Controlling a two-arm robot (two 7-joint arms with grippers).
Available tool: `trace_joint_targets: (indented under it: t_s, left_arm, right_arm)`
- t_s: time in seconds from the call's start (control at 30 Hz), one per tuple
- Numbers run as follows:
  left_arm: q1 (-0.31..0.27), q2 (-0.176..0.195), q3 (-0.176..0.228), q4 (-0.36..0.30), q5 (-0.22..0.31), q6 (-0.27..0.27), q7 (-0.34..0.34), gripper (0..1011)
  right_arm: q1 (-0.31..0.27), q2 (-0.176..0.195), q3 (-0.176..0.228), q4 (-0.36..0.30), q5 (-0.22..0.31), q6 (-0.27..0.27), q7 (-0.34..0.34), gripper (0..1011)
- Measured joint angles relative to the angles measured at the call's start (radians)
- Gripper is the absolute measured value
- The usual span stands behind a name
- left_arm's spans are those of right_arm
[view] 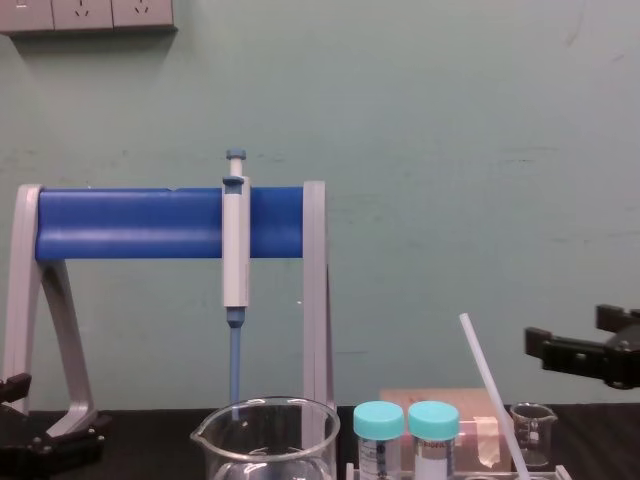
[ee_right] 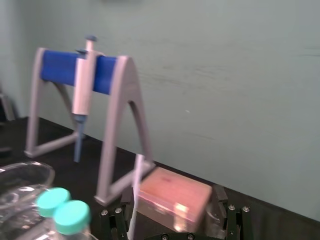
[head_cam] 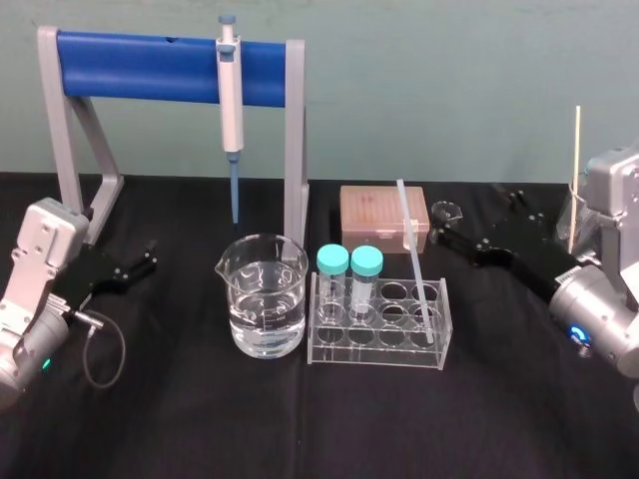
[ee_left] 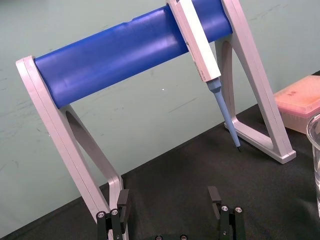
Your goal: Pick up the stirring rod with one hand, then place it down.
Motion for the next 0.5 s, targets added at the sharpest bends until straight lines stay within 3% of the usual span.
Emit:
trace_joint_targets:
  t_s: [0.13, 0.5]
  left_arm:
    - [0.0, 0.0, 0.0, 0.0, 0.0, 0.0, 0.0, 1000]
    - [0.0, 0.0, 0.0, 0.0, 0.0, 0.0, 0.0, 1000]
  right_arm:
    - [0.009, -0.013, -0.005, -0.002, 0.003, 0.013, 0.021, 1004]
    - [0.045, -0.068, -0.015, 0.023, 0.007, 0.116, 0.045, 1004]
